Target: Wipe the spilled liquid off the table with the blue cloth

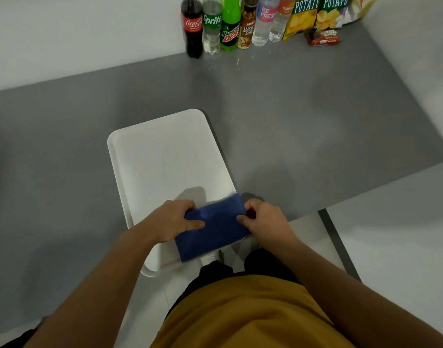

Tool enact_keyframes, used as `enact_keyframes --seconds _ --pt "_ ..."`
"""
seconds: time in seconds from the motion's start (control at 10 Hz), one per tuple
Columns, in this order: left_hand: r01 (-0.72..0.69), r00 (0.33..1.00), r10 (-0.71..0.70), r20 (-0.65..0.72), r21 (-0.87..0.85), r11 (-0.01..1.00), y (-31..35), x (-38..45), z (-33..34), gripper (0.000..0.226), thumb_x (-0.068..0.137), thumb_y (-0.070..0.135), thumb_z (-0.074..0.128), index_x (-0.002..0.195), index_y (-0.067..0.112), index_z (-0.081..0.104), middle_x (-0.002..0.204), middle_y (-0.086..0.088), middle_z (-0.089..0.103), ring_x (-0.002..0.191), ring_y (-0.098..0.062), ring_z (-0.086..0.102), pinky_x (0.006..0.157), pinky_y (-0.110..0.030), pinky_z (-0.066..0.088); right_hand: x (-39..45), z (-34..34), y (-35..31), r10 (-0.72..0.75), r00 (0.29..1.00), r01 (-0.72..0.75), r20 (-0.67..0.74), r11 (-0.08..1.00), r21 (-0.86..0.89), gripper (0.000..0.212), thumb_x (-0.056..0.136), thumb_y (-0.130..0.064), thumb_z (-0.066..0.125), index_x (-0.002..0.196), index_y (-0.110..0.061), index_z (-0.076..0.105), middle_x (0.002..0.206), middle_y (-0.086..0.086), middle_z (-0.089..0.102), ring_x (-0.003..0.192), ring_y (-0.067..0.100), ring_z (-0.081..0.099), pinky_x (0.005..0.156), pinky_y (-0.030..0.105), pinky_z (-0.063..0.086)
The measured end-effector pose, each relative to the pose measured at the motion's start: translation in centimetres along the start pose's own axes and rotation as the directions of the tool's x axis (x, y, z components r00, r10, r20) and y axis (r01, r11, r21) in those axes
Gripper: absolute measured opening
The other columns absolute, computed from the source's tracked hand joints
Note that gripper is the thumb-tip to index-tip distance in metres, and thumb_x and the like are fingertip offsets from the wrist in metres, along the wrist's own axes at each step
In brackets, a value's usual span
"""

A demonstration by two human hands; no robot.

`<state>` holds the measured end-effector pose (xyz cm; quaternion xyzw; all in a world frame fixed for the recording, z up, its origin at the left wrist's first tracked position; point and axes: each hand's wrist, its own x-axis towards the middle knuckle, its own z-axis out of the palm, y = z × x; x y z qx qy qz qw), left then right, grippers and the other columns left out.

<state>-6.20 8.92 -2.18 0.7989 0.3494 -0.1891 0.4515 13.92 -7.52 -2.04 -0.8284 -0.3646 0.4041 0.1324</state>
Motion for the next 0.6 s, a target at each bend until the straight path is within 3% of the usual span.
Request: enact_keyframes --seconds 0.2,0.3,0.4,0.6 --pt "-0.031 0.993 0.045 -0.11 0.131 0.991 0.3 -0.1 0.6 0.023 0.087 0.047 0.071 0.085 0.029 0.056 0.082 0.007 0.064 0.075 -0.01 0.061 0.063 -0.024 0.044 0.2 0.5 0.3 -0.076 0.993 0.062 -0.093 0.988 -0.144 0.02 0.097 -0.04 0.066 0.103 -0.025 0.053 0.091 -0.008 0.055 0.081 0.012 0.054 0.075 0.026 0.041" --pt "-0.014 0.982 0.046 -0.182 0.173 0.985 0.6 -0.1 0.5 0.024 0.087 0.049 0.07 0.097 0.029 0.063 0.094 0.007 0.066 0.085 -0.015 0.063 0.078 -0.034 0.054 0.4 0.5 0.5 -0.079 0.991 0.064 -0.112 0.989 -0.136 0.022 0.096 -0.041 0.067 0.104 -0.024 0.055 0.093 -0.007 0.057 0.081 0.012 0.056 0.076 0.026 0.042" --pt "0.004 0.969 0.043 -0.243 0.189 0.982 1.0 -0.1 0.6 0.026 0.09 0.052 0.065 0.106 0.031 0.064 0.102 0.01 0.064 0.092 -0.014 0.062 0.085 -0.033 0.053 0.1 0.1 0.7 -0.071 0.988 0.057 -0.139 0.993 -0.102 0.025 0.096 -0.042 0.067 0.108 -0.022 0.058 0.094 -0.007 0.059 0.082 0.013 0.058 0.077 0.025 0.044" --pt "0.018 0.898 0.065 -0.436 0.185 0.983 1.8 1.3 1.3 0.025 0.099 0.052 0.05 0.098 0.031 0.063 0.092 0.01 0.062 0.08 -0.012 0.06 0.077 -0.029 0.051 -0.5 -1.2 0.9 -0.017 0.971 0.023 -0.239 0.999 0.024 0.022 0.101 -0.047 0.057 0.093 -0.027 0.059 0.078 -0.009 0.062 0.069 0.004 0.059 0.061 0.016 0.042"
